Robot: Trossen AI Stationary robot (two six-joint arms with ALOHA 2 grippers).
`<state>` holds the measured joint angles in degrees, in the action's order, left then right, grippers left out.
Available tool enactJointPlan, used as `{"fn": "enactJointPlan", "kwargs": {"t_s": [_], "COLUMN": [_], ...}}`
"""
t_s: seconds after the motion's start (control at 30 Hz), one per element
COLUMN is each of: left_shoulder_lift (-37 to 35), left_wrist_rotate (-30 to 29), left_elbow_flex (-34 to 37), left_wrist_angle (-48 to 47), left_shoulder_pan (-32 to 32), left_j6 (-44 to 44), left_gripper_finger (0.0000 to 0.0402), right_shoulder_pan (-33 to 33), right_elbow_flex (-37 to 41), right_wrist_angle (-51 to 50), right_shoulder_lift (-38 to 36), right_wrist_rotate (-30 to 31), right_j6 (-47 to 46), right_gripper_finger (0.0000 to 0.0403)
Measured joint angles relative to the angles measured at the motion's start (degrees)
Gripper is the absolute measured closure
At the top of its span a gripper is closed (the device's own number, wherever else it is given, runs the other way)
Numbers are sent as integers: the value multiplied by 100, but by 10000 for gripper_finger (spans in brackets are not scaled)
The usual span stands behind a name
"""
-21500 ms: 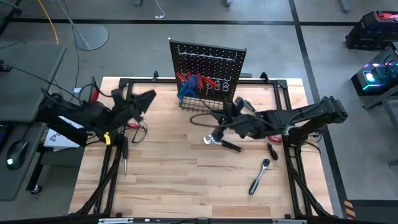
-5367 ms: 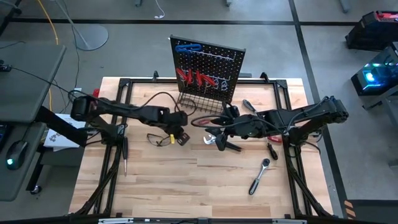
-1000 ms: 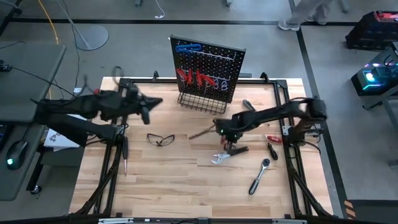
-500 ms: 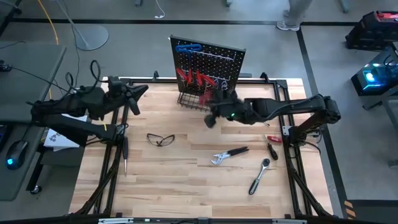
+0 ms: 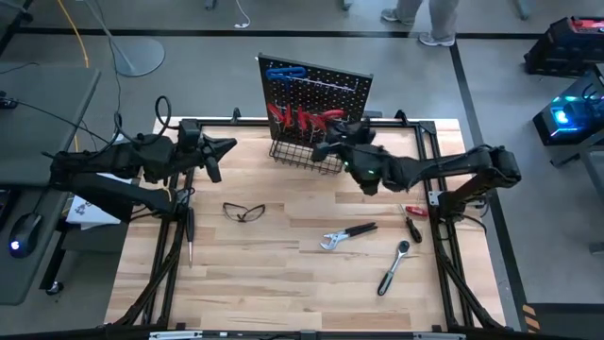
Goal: Hang tools onto peg board
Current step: Hang the left red allen wrench on the pegboard
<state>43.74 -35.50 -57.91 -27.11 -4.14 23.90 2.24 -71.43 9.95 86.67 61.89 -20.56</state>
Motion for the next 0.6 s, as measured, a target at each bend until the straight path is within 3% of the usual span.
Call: {"fn": "enactJointPlan", "kwargs": {"t_s": [0.1,0.27,0.4,0.6], "left_shoulder_lift": [7,-36,-35,-30], "left_wrist_rotate": [95,78,76,-104], "left_elbow_flex": [0,-2,-2,-2], "left_wrist_angle": [-1,-5,-7,-41], "left_shoulder_pan": [0,0,0,0], "left_j6": [-2,-55,-153,-372], "left_gripper_finger": [401,402,401,401], "right_shoulder_pan": [25,-48,-229,-571], "right_elbow_flex": [731,1407,1316,1105], "right_wrist_angle": [1553,3813,3902,4005], "right_shoulder_lift": [-177,-179,-112,190], "right_wrist_rotate": [17,168,306,-104], "right_j6": [316,2089,2702,3202], "right_gripper_finger": [403,403,403,403]}}
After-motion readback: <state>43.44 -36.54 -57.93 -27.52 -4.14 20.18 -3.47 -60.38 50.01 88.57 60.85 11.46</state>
